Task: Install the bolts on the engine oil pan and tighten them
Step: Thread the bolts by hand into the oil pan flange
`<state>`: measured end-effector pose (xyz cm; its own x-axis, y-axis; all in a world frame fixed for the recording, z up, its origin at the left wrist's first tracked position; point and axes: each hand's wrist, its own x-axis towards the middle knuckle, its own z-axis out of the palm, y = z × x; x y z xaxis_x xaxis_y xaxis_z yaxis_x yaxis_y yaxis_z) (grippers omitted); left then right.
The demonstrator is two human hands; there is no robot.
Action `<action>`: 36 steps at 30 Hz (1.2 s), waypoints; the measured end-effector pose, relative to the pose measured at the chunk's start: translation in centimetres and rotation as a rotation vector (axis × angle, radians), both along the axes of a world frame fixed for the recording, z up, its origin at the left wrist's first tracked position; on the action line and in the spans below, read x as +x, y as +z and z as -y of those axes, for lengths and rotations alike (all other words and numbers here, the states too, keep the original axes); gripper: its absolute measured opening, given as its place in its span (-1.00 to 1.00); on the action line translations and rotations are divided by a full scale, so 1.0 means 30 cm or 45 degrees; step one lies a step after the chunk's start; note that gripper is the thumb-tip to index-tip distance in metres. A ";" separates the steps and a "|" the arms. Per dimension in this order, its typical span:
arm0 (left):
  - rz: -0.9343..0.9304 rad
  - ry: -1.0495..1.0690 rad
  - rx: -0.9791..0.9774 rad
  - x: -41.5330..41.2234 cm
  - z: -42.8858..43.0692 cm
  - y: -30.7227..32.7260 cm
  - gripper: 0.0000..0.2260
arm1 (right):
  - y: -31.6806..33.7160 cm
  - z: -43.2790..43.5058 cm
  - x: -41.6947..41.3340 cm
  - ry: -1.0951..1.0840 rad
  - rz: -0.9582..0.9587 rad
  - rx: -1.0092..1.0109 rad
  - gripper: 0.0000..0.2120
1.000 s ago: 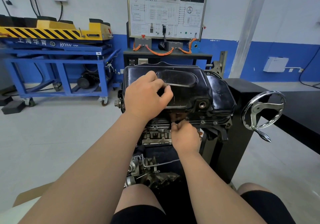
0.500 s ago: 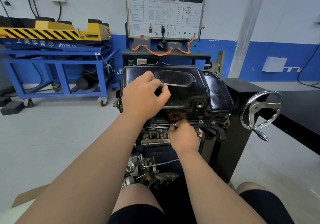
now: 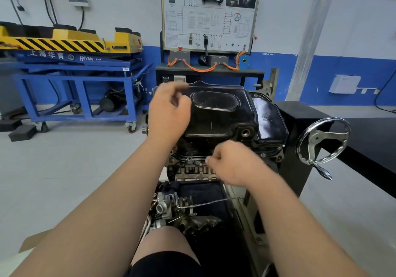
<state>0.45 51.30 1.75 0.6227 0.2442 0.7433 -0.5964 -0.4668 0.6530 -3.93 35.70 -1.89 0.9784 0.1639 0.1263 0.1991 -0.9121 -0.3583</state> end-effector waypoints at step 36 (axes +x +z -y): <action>-1.133 -0.549 -1.191 -0.081 0.034 -0.593 -0.79 | -0.298 -0.161 0.159 -0.234 0.251 0.519 -0.85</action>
<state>-1.98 50.28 -16.03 0.9546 0.0968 -0.2817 0.2048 0.4735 0.8566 0.84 40.54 -10.83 0.9375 -0.1105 0.3301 0.1481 -0.7316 -0.6655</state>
